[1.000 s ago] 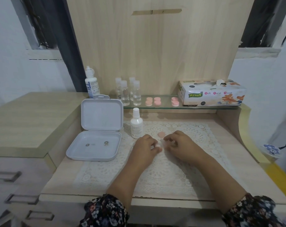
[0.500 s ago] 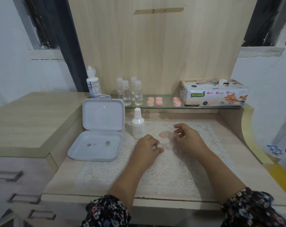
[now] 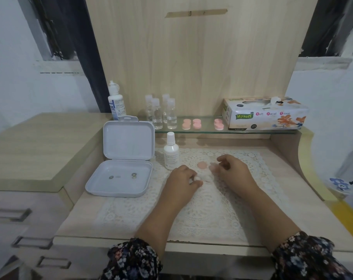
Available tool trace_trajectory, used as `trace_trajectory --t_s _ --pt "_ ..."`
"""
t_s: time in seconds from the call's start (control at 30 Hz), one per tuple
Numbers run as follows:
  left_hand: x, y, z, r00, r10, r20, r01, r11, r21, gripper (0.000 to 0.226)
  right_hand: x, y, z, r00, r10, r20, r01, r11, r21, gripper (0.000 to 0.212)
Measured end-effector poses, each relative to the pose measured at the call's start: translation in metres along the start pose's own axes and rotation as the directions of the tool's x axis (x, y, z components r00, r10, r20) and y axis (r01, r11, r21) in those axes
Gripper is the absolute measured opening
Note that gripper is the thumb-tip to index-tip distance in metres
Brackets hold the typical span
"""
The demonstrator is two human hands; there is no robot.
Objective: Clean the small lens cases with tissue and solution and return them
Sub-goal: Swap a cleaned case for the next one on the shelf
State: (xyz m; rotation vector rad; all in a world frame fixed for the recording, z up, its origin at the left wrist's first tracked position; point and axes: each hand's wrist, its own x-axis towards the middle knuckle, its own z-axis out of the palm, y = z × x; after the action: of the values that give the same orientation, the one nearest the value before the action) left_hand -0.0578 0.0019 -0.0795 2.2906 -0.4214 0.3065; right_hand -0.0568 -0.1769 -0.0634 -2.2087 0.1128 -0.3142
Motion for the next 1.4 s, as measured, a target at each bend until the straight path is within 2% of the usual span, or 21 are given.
trace_trajectory --t_s 0.07,0.37,0.53,0.7,0.8,0.9,1.03,1.13,1.2,1.3,1.4 --pt "-0.001 0.002 -0.001 1.0 -0.001 -0.006 0.001 1.0 0.02 0.024 -0.004 -0.004 -0.002 0.999 -0.013 -0.034 0.012 1.0 -0.005 0.011" --pt "-0.005 0.007 -0.02 0.986 -0.137 -0.097 0.122 0.982 -0.143 0.025 -0.01 -0.025 -0.005 1.0 -0.004 0.005 0.004 1.0 0.009 0.02" --pt "-0.006 0.001 -0.054 0.975 -0.183 -0.123 0.16 0.971 -0.176 0.024 -0.014 -0.04 0.001 0.999 -0.027 0.038 0.027 1.0 0.0 0.024" --pt "-0.008 -0.011 -0.101 0.963 -0.215 -0.164 0.189 0.969 -0.159 0.017 -0.02 -0.057 0.021 0.992 -0.058 0.108 0.063 0.997 -0.042 0.038" --pt "-0.007 -0.024 -0.128 0.956 -0.216 -0.198 0.211 0.976 -0.043 0.022 -0.027 -0.07 0.034 0.982 -0.079 0.169 0.094 0.992 -0.081 0.037" --pt "-0.007 -0.038 -0.147 0.953 -0.229 -0.198 0.244 0.968 0.053 0.017 -0.032 -0.081 0.045 0.971 -0.099 0.217 0.123 0.987 -0.099 0.034" --pt "-0.009 -0.056 -0.159 0.982 -0.124 -0.145 0.167 0.925 0.341 0.017 -0.037 -0.09 0.055 0.957 -0.106 0.269 0.145 0.981 -0.131 0.033" --pt "-0.012 -0.067 -0.158 0.997 0.08 -0.022 -0.052 0.811 0.583 0.012 -0.04 -0.094 0.059 0.953 -0.114 0.281 0.157 0.978 -0.137 0.032" --pt "-0.014 -0.074 -0.156 0.981 0.168 0.093 -0.185 0.7 0.69 0.026 -0.042 -0.094 0.061 0.951 -0.111 0.288 0.158 0.977 -0.145 0.032" --pt "-0.017 -0.079 -0.156 0.963 0.222 0.153 -0.256 0.576 0.776 0.037 -0.044 -0.093 0.06 0.951 -0.109 0.289 0.156 0.977 -0.147 0.031" --pt "-0.019 -0.079 -0.156 0.94 0.303 0.159 -0.306 0.534 0.788 0.036 -0.045 -0.091 0.058 0.955 -0.11 0.277 0.154 0.978 -0.142 0.031"
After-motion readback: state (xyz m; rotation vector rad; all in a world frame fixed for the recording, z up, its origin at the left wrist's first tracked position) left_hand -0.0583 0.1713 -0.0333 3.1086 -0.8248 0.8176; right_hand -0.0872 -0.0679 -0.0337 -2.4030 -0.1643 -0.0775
